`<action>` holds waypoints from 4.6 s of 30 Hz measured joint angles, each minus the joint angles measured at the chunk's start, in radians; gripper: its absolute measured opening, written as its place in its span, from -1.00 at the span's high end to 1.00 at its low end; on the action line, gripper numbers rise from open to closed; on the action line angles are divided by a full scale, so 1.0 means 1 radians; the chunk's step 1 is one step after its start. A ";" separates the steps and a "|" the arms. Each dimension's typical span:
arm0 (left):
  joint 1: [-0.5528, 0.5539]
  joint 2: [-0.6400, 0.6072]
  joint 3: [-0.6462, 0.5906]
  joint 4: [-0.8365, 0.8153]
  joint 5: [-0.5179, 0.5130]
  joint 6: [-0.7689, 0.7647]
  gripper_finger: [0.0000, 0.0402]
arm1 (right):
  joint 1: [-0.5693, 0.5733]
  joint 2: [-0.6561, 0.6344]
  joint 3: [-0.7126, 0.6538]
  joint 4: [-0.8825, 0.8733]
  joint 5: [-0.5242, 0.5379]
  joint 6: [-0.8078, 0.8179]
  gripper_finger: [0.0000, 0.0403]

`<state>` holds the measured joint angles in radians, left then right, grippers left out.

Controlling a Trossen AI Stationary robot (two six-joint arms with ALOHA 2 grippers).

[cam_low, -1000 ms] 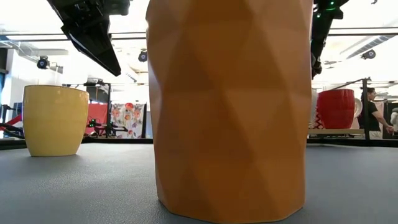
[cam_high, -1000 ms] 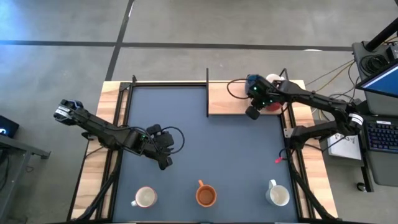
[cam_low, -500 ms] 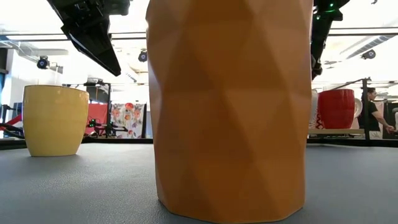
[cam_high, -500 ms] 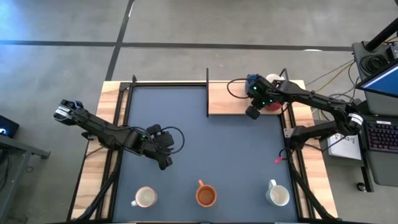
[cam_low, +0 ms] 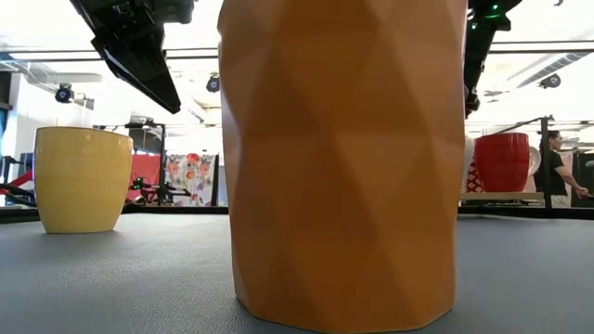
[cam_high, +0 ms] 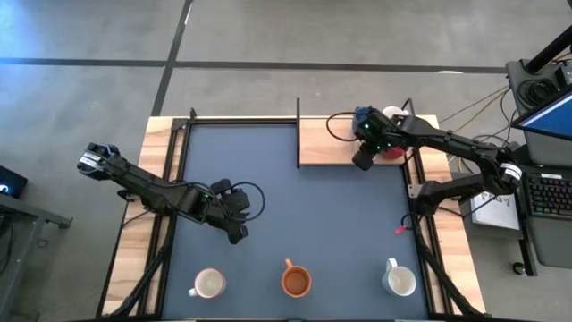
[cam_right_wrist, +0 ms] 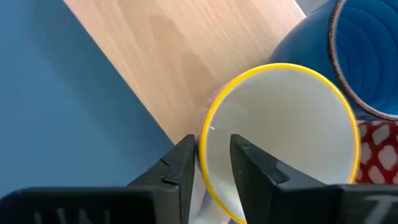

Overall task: Place coffee mugs
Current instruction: Put the orange patterned mug on the shelf, then move the yellow mug to the middle of the table, then move the gray patterned mug to the middle of the table

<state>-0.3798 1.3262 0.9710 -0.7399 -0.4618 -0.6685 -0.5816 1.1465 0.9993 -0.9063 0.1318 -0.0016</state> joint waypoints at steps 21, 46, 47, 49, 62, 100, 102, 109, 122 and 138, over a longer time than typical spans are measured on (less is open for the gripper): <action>0.000 0.000 0.005 -0.095 0.110 -0.188 0.38 | 0.057 -0.003 0.215 -0.100 0.020 0.054 0.62; -0.001 0.065 0.010 -0.302 0.269 -0.508 0.38 | 0.108 -0.003 0.090 -0.099 0.015 0.023 0.54; 0.002 0.083 0.010 -0.300 0.260 -0.508 0.38 | 0.108 -0.003 0.087 -0.099 0.015 0.023 0.54; 0.012 0.121 0.009 -0.282 0.244 -0.493 0.40 | 0.108 -0.003 0.086 -0.099 0.015 0.024 0.54; 0.146 0.312 0.157 -0.185 0.267 -0.121 0.96 | 0.108 -0.003 0.086 -0.103 0.016 0.054 0.54; 0.391 0.648 0.597 -0.004 0.313 0.554 0.77 | 0.108 -0.003 0.085 -0.106 -0.010 0.098 0.54; 0.391 0.647 0.614 -0.006 0.314 0.577 0.73 | 0.108 -0.003 0.085 -0.106 -0.010 0.107 0.54; 0.394 0.634 0.656 -0.102 0.314 0.580 0.67 | 0.108 -0.003 0.085 -0.107 -0.010 0.114 0.54; 0.235 0.439 0.616 -0.367 0.316 0.293 0.67 | 0.108 -0.002 0.071 -0.105 -0.009 0.077 0.54; -0.239 0.391 0.582 -0.617 0.594 -0.701 0.67 | 0.108 -0.002 -0.078 -0.052 -0.011 0.095 0.54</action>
<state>-0.6186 1.7172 1.5532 -1.3567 0.1319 -1.3692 -0.4732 1.1446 0.9208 -0.9582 0.1204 0.0937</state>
